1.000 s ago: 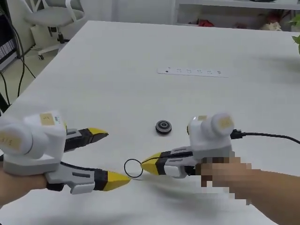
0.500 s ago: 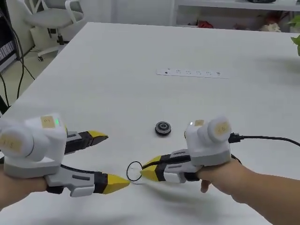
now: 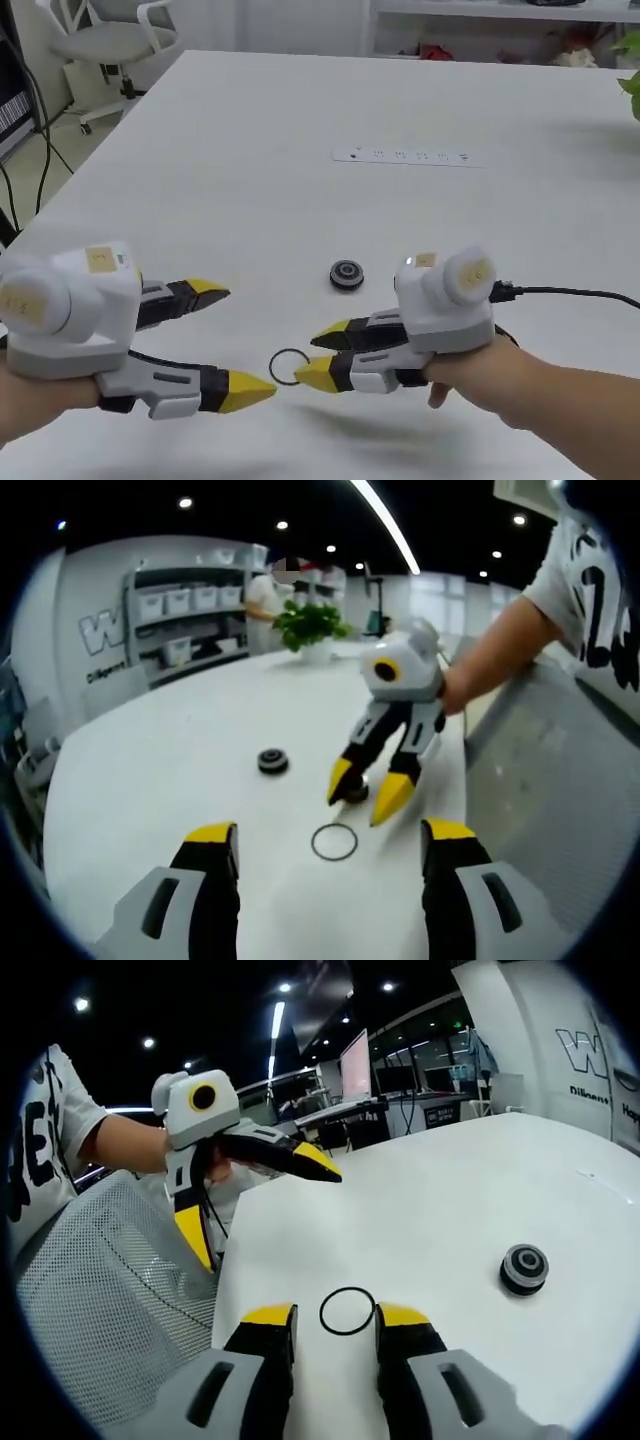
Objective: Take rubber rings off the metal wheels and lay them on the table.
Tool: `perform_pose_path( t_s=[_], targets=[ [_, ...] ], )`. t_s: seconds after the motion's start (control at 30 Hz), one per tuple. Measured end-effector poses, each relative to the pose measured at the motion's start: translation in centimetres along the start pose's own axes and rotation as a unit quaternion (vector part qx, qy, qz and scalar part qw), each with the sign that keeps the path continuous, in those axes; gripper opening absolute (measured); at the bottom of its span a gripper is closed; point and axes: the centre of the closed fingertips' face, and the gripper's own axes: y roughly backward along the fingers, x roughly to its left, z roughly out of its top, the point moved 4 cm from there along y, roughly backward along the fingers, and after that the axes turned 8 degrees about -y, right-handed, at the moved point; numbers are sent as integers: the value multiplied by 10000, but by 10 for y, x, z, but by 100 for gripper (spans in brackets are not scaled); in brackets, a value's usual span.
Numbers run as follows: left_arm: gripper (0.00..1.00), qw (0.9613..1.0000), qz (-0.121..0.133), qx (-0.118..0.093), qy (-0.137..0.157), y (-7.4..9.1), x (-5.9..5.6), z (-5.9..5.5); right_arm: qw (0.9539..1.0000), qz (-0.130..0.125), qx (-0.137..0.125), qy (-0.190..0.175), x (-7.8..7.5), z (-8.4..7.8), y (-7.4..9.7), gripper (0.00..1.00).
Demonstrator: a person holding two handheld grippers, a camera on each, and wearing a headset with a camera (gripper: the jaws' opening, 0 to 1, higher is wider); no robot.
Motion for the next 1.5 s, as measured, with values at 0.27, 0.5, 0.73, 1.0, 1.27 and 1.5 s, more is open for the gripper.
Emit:
perform_pose_path(
  t_s=[0.27, 0.5, 0.73, 1.0, 1.27, 1.5],
  targets=[
    [76, 10000, -72, -17, -41, -4, -1, 4, 9998, -59, -133, 131, -2, 8, 7, 36],
    [75, 9999, -140, -24, -81, -10, 0, 9, 9994, -169, -263, 178, -8, 14, 17, 40],
    [75, 9997, -206, -50, -112, -16, 2, 14, 9988, -278, -310, 261, -15, 15, 29, 42],
    [76, 9995, -276, -101, -140, -26, 4, 23, 9979, -431, -387, 281, -23, 14, 43, 46],
    [77, 9991, -373, -112, -163, -35, 4, 28, 9975, -485, -389, 330, -25, 12, 53, 51],
    [78, 9988, -438, -94, -172, -42, 4, 30, 9974, -496, -366, 370, -27, 7, 60, 56]
  ],
)
